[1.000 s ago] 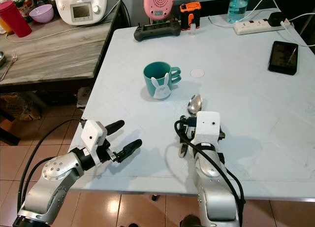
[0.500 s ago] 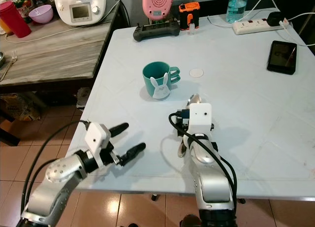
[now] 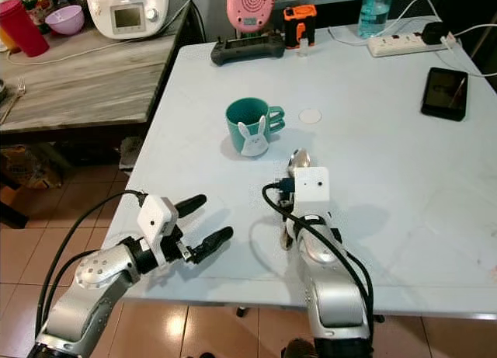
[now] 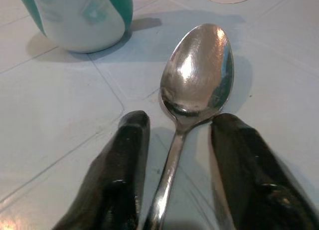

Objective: Setting the table

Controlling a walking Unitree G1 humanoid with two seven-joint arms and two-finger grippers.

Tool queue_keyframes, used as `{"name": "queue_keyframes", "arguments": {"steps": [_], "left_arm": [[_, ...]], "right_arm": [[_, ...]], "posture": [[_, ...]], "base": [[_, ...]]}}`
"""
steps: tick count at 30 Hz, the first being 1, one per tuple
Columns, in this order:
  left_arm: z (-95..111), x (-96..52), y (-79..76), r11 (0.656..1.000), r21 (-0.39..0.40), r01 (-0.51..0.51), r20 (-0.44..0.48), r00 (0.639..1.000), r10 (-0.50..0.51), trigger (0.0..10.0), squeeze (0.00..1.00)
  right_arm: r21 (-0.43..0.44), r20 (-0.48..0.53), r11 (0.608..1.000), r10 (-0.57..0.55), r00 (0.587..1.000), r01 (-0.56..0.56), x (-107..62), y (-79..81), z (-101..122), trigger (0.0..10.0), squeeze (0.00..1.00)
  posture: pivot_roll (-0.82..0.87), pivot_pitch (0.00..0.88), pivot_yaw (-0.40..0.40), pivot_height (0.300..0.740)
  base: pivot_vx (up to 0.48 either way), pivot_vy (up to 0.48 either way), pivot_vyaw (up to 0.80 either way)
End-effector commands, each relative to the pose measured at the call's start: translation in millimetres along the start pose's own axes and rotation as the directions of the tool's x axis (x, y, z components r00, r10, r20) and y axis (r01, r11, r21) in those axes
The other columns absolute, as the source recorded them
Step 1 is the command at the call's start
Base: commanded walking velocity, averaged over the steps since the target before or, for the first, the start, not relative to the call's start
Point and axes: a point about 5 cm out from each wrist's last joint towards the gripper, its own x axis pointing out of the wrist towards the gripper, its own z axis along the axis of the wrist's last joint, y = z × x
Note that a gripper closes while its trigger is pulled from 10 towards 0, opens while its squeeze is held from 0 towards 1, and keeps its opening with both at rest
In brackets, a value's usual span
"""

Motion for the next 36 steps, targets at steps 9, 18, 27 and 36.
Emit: {"name": "queue_keyframes", "arguments": {"steps": [9, 18, 27, 36], "left_arm": [[5.6, 1.8, 1.1, 1.000, -0.014, 0.026, 0.024, 0.999, -0.025, 10.0, 0.00], [0.2, 2.8, -0.5, 0.999, 0.006, 0.038, 0.004, 0.999, -0.038, 10.0, 0.00], [0.0, 4.1, -2.1, 0.999, 0.012, 0.040, 0.008, 0.999, -0.040, 10.0, 0.00], [5.2, 5.8, 26.4, 0.977, -0.032, -0.209, 0.044, 0.977, 0.210, 10.0, 0.00]], "right_arm": [[0.021, -0.161, 0.999, 0.039, 0.986, -0.036, -5.4, 1.5, -33.4, 0.0, 0.00], [0.015, -0.181, 0.999, 0.035, 0.983, -0.033, -3.8, 0.0, -37.2, 0.0, 0.00], [0.041, -0.185, 0.999, 0.031, 0.982, -0.023, -2.7, -0.3, -37.5, 0.0, 0.00], [0.049, -0.068, 0.999, 0.022, 0.997, -0.018, -5.1, -2.4, -16.2, 0.0, 0.00]], "posture": [[-0.26, 0.147, 0.153, 0.740], [-0.26, 0.144, 0.149, 0.740], [-0.26, 0.143, 0.146, 0.740], [-0.25, 0.136, 0.141, 0.740]], "base": [[0.000, 0.000, 0.00], [0.000, 0.000, 0.00], [0.000, 0.000, 0.00], [0.000, 0.000, 0.00]]}}
